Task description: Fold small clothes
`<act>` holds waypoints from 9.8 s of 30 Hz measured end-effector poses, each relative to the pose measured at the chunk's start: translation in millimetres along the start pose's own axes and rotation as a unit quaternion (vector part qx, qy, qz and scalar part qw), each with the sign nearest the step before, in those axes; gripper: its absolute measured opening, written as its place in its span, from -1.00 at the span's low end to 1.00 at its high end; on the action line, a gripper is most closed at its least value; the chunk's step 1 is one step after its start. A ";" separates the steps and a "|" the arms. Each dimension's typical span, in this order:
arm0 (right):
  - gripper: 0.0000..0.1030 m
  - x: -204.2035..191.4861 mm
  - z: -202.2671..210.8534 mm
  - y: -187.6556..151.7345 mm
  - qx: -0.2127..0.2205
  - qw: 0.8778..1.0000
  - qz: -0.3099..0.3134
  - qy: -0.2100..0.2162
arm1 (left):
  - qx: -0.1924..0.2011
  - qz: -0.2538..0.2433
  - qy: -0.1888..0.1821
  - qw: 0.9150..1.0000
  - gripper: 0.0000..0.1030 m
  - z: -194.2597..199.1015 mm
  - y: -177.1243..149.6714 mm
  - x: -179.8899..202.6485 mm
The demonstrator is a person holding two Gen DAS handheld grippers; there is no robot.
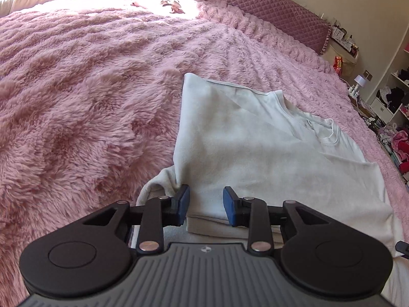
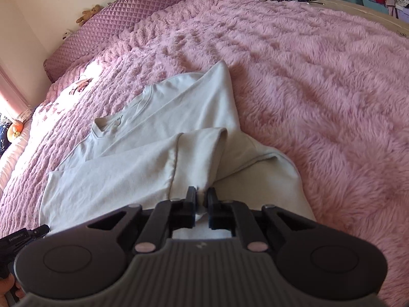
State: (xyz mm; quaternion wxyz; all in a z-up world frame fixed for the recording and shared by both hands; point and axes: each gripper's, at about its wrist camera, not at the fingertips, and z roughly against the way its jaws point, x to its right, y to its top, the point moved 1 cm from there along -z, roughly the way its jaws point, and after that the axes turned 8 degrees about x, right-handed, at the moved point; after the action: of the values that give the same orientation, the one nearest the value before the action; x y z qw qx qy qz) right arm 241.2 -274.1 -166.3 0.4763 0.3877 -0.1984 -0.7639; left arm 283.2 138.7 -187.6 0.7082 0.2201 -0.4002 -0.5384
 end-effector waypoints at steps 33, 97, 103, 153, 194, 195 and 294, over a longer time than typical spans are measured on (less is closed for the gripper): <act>-0.33 67.4 217.2 -75.1 -0.053 0.990 0.134 0.001 | -0.058 -0.011 0.018 0.998 0.24 247.8 -77.0 -24.1; -0.96 42.9 115.4 86.2 0.078 0.969 -0.139 0.188 | 0.022 0.158 -0.234 0.959 -0.91 125.6 76.2 -13.8; -0.96 17.4 26.3 142.7 0.080 0.971 -0.139 0.175 | 0.021 0.156 -0.224 0.962 -0.91 45.8 127.8 -5.4; -0.36 57.7 -20.3 59.5 -0.011 0.988 0.137 0.069 | -0.074 0.049 -0.146 0.985 -0.05 31.5 39.8 -56.6; -0.67 73.9 -19.3 46.1 -0.019 0.992 0.117 0.052 | -0.087 0.022 -0.081 0.993 -0.67 19.2 44.9 -54.8; -0.56 70.1 -15.5 49.6 -0.011 0.990 0.129 0.056 | -0.076 0.010 -0.080 0.994 -0.54 24.1 50.6 -52.3; -1.00 65.7 -18.7 23.0 -0.030 0.986 0.160 0.044 | -0.076 0.000 -0.081 0.994 -0.76 17.8 19.5 -56.1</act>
State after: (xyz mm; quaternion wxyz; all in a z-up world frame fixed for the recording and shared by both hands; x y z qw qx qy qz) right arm 252.8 -341.5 -188.9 0.6123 0.3696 -0.2137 -0.6654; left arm 274.7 199.8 -181.3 0.6879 0.1214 -0.4142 -0.5835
